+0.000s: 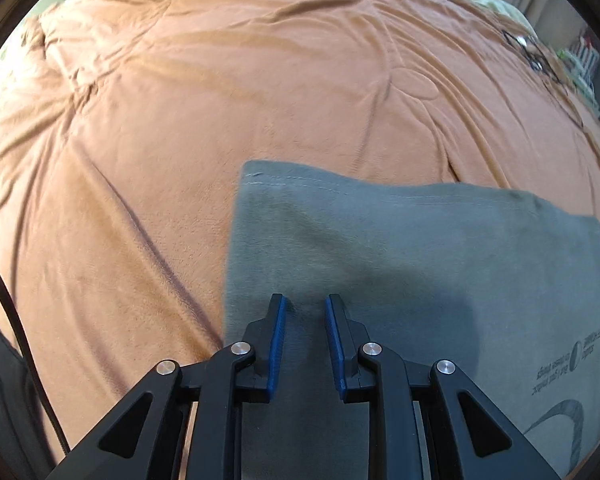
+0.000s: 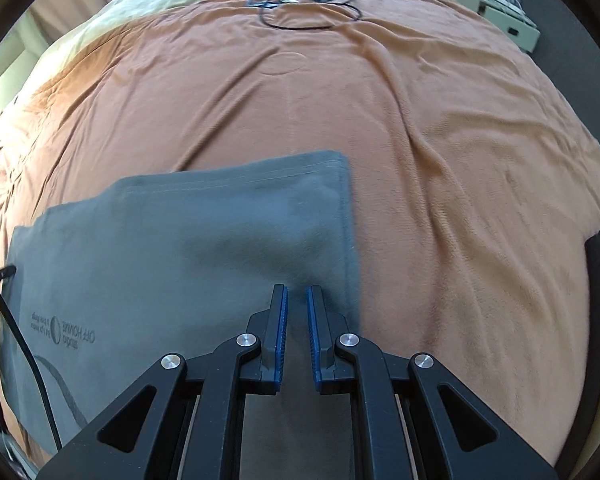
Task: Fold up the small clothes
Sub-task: 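Close both tools on the folded edge and pull it taut, then open both tools and raise them back from the folded shirt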
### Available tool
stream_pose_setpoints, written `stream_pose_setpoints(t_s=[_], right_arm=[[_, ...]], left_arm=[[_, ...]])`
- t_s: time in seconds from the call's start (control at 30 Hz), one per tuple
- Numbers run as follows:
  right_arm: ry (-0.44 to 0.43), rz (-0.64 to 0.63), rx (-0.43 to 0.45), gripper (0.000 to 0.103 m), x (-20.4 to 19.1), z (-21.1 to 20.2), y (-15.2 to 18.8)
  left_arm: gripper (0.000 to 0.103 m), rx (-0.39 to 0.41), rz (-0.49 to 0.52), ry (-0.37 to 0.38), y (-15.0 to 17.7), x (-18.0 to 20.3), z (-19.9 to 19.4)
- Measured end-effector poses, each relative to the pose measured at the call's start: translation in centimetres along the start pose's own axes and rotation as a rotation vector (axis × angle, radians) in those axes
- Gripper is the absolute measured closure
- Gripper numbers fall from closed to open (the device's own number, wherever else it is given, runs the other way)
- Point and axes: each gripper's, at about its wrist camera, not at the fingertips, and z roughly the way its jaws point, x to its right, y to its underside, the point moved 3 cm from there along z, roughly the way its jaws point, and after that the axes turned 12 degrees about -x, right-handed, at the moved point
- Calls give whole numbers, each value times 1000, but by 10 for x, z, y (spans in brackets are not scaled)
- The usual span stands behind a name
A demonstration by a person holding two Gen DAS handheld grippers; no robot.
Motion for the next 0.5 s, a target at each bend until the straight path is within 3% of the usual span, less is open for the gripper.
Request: stream_pose_setpoints(t_s=[0.33,0.5], right_arm=[[42,35,20,99,8,24,-26],[27,29,59,99,6,11,-26]], left_arm=[[80,41,-34,-15,-30,-14,10],[80,66,-48,-24,-33,-14,0]])
